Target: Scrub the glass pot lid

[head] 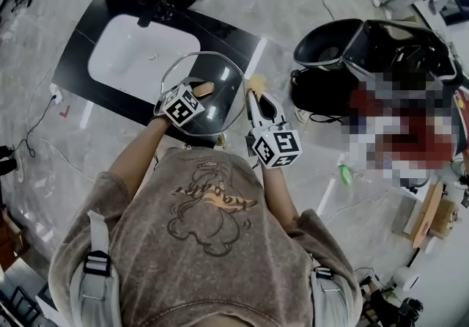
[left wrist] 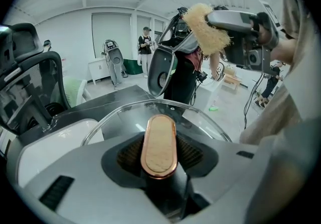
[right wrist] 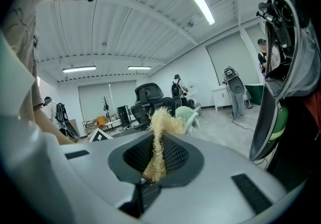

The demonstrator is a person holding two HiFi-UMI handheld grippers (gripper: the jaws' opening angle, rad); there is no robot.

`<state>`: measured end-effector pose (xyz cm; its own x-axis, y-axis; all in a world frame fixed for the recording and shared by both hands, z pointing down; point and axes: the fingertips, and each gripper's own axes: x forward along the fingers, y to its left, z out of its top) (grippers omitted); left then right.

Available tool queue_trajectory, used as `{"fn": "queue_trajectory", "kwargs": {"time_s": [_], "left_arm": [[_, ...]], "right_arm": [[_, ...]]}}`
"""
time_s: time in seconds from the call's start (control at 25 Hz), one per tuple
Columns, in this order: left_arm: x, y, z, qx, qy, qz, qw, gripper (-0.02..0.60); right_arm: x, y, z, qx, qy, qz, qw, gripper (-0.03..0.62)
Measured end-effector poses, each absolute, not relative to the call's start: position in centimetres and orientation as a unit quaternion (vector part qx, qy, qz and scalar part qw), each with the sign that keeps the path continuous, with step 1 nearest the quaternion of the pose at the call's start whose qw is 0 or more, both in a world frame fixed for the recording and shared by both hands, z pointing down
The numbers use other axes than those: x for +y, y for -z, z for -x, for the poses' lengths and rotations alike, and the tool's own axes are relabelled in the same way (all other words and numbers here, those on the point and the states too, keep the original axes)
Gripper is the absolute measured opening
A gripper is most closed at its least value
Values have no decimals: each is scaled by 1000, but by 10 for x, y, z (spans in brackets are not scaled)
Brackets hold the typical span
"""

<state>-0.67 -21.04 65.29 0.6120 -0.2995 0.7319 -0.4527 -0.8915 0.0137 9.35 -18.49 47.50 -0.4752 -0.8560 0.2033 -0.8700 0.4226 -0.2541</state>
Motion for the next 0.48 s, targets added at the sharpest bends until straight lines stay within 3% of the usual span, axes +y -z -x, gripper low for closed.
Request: {"fn": "queue_trajectory", "kwargs": {"time_s": [0.48], "left_arm": [[-208,-655,3,-217,-400,-883,117,183]], "right_arm": [[-179,-483,-96,-843,-174,-509,22,41]]}}
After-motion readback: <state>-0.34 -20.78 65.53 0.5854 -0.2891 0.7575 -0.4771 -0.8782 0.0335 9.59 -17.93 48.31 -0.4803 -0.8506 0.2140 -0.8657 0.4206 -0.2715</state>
